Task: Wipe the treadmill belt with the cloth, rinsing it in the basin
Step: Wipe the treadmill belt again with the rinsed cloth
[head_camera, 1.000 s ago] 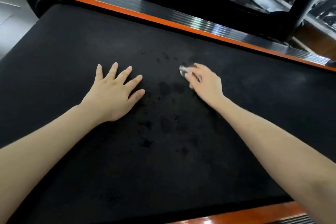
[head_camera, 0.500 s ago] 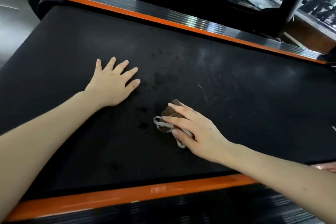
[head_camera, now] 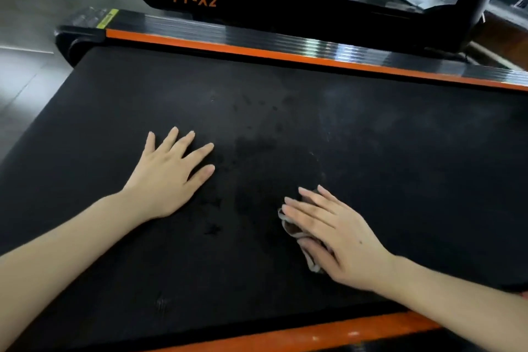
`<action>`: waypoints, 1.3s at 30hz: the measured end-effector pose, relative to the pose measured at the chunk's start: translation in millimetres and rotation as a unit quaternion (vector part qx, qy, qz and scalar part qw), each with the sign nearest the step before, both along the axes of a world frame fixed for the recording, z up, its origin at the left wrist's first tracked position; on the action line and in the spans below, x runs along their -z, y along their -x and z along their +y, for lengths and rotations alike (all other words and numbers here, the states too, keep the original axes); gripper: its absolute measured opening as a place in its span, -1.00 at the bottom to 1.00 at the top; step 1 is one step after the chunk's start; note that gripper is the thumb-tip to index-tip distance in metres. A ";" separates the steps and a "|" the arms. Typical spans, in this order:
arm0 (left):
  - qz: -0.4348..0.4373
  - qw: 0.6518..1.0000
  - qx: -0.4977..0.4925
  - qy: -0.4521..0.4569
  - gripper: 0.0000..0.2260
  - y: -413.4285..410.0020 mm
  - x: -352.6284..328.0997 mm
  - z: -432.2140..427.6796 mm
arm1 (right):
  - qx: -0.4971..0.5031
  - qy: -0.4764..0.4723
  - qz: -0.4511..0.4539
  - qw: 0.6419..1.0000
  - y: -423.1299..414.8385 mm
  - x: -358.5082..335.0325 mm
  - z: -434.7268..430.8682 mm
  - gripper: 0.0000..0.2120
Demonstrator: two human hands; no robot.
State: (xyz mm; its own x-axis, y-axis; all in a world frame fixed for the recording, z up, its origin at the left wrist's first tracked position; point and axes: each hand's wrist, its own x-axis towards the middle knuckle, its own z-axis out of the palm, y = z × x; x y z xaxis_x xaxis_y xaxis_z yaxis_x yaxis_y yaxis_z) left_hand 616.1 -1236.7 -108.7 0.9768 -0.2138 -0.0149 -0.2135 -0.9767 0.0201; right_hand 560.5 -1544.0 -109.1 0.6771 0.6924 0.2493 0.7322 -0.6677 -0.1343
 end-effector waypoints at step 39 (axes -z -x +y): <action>-0.010 0.998 -0.001 0.066 -0.49 -64.5 9.0 11.1 | 0.284 -0.009 -0.041 0.958 -223.5 -1.2 82.6 -0.67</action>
